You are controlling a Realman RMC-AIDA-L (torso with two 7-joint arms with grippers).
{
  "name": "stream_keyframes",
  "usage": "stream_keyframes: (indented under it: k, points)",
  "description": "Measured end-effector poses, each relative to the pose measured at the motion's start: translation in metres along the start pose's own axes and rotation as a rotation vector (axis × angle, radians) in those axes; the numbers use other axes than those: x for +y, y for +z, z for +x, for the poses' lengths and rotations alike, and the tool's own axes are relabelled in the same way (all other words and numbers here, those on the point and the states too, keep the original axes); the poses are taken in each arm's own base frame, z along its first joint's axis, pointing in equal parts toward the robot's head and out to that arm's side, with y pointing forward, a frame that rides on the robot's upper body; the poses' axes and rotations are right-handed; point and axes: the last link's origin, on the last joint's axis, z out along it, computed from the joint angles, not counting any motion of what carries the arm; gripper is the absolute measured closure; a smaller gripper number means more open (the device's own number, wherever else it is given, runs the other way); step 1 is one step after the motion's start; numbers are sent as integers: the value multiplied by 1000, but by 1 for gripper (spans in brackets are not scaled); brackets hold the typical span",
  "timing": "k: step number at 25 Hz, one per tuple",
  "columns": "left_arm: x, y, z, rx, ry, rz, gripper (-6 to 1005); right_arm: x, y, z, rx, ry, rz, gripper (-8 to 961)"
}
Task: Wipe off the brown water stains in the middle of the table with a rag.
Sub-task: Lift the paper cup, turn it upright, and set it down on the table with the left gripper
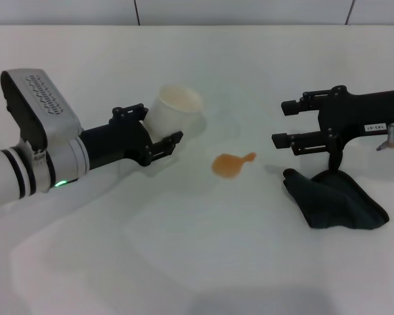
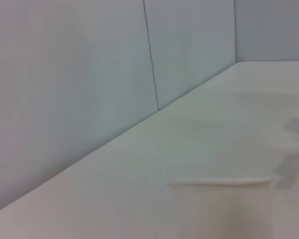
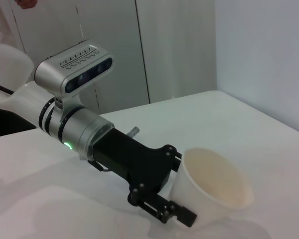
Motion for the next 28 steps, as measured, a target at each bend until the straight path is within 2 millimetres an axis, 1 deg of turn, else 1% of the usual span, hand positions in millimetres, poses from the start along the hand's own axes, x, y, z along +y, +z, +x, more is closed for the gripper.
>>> stream_keyframes:
  k: [6,12,15,22,28]
  points:
    - [1,4,4,30,-22,14,393,0,0,1,-1,3,2,246]
    - [4,9,2,19,-54,18,396,1,0,1,-8,6,2,246]
    - [9,12,1,8,-66,7,389,1,0,1,-8,7,2,245]
    - [18,13,-6,2,-102,5,373,3,0,4,-1,10,-3,245]
    - [19,12,-10,-9,-121,9,358,4,0,8,1,23,-6,245]
